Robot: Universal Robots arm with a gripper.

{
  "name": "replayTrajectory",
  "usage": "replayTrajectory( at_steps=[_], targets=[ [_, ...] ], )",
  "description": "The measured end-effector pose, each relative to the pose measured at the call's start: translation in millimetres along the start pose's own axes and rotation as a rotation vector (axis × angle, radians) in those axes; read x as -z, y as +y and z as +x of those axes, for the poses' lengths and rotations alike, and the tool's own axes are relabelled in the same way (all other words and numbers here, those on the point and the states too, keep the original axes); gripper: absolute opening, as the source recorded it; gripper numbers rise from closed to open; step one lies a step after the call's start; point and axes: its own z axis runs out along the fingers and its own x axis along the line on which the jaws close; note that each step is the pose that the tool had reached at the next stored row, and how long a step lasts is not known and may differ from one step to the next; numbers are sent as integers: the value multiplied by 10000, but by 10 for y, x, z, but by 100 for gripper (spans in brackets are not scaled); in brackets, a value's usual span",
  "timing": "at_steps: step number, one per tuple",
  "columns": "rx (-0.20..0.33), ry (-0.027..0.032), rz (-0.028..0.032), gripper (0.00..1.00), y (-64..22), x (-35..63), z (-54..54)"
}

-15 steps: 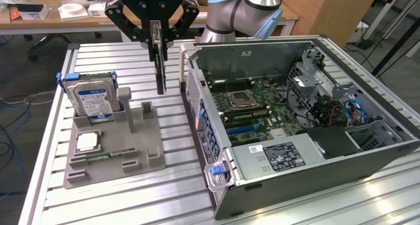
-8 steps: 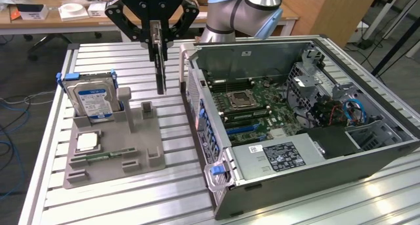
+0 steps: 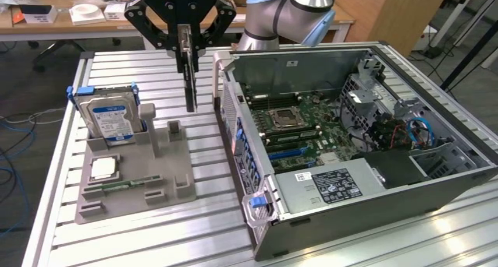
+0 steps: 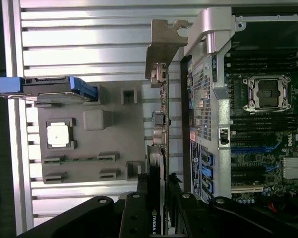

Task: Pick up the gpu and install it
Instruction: 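Pick up the gpu and move the gpu toward the slot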

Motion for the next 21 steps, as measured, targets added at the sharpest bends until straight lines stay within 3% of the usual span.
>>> replayTrajectory(
  at_steps=[12,21],
  targets=[
    [2,-1,-1,27,0,-1,-7],
    [1,3,0,27,16,-6,-260]
  ],
)
